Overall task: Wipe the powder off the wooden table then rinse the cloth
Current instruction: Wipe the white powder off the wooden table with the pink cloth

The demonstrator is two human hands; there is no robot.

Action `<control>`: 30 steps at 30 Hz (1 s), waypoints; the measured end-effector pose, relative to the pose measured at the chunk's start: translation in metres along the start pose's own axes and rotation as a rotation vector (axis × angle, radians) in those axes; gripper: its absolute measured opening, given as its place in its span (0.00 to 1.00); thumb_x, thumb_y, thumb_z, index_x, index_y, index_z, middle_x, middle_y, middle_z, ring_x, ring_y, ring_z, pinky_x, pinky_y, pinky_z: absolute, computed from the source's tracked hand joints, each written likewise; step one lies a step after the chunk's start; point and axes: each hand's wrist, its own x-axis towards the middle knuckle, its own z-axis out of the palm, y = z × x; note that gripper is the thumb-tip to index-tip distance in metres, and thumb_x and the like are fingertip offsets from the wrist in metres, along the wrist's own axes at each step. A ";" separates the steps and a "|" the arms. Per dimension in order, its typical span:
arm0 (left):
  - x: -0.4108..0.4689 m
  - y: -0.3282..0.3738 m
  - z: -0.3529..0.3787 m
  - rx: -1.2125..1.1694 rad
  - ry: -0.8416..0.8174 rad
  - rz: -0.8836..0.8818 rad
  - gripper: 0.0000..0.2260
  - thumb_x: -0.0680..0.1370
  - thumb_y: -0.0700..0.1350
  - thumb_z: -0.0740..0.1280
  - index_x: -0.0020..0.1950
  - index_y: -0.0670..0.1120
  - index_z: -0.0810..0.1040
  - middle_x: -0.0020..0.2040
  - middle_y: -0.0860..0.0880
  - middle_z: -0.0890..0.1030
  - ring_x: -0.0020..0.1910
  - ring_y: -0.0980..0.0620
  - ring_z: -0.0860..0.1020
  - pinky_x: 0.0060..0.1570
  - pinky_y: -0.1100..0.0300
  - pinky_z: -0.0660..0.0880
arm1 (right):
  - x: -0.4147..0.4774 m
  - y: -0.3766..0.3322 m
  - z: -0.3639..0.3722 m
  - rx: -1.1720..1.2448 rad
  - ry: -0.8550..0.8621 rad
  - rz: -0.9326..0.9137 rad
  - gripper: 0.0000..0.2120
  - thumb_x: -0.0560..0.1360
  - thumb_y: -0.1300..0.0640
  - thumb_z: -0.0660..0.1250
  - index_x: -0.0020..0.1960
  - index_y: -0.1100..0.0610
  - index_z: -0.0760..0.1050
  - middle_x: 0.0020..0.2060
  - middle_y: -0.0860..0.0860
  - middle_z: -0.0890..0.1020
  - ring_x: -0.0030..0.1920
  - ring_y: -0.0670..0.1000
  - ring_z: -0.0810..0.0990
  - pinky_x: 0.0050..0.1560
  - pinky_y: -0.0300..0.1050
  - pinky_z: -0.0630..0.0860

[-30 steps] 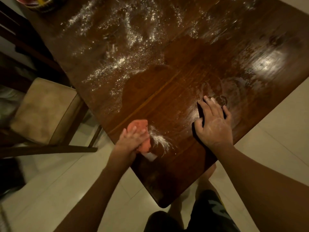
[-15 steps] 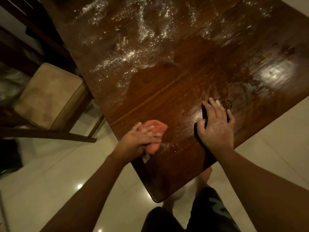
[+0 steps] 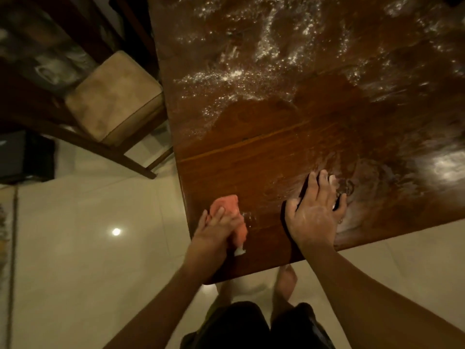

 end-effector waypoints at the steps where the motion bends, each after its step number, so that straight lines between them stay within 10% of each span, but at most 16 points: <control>1: 0.009 -0.007 -0.007 -0.040 0.054 0.026 0.30 0.78 0.37 0.66 0.76 0.56 0.62 0.77 0.55 0.59 0.79 0.48 0.55 0.75 0.47 0.38 | 0.000 0.000 0.000 0.002 -0.002 -0.002 0.33 0.77 0.48 0.53 0.79 0.60 0.59 0.79 0.58 0.61 0.80 0.58 0.55 0.75 0.66 0.53; 7: 0.104 0.007 -0.030 -0.099 0.404 -0.498 0.25 0.79 0.41 0.62 0.76 0.49 0.64 0.78 0.46 0.62 0.79 0.43 0.52 0.78 0.41 0.47 | 0.002 0.001 0.002 0.039 0.008 0.000 0.33 0.76 0.49 0.54 0.79 0.60 0.61 0.79 0.58 0.62 0.80 0.58 0.55 0.75 0.67 0.53; 11: 0.097 0.036 -0.010 -0.174 0.200 -0.020 0.17 0.78 0.41 0.63 0.66 0.50 0.77 0.69 0.47 0.74 0.71 0.47 0.68 0.71 0.47 0.67 | 0.002 0.001 0.003 0.059 0.002 0.004 0.33 0.75 0.48 0.54 0.78 0.60 0.61 0.79 0.58 0.61 0.81 0.58 0.54 0.76 0.67 0.51; 15: 0.035 0.009 0.003 -0.217 -0.106 0.335 0.14 0.75 0.43 0.68 0.60 0.53 0.82 0.69 0.55 0.75 0.74 0.58 0.64 0.75 0.52 0.60 | 0.002 0.003 0.003 0.055 -0.010 -0.004 0.34 0.76 0.47 0.53 0.79 0.59 0.60 0.80 0.57 0.60 0.81 0.58 0.53 0.76 0.67 0.51; 22: -0.014 -0.037 -0.021 -0.309 0.339 -0.312 0.18 0.71 0.43 0.71 0.57 0.61 0.78 0.67 0.57 0.75 0.69 0.54 0.73 0.60 0.42 0.77 | 0.001 0.003 0.004 0.045 -0.010 -0.009 0.34 0.76 0.48 0.52 0.79 0.60 0.59 0.80 0.58 0.60 0.81 0.58 0.52 0.76 0.67 0.51; 27: -0.031 0.068 0.031 -0.147 0.167 -0.587 0.30 0.77 0.45 0.64 0.77 0.59 0.58 0.81 0.53 0.52 0.79 0.45 0.51 0.74 0.37 0.60 | 0.001 0.003 0.003 0.049 -0.012 -0.007 0.34 0.76 0.48 0.51 0.80 0.60 0.58 0.80 0.58 0.59 0.81 0.58 0.52 0.76 0.67 0.50; 30: -0.022 0.078 0.038 -0.008 -0.029 -0.278 0.30 0.80 0.47 0.60 0.79 0.60 0.51 0.81 0.56 0.48 0.79 0.51 0.40 0.77 0.40 0.45 | 0.001 0.001 0.003 0.046 -0.009 -0.006 0.34 0.76 0.48 0.53 0.79 0.60 0.59 0.80 0.58 0.59 0.81 0.59 0.52 0.76 0.67 0.50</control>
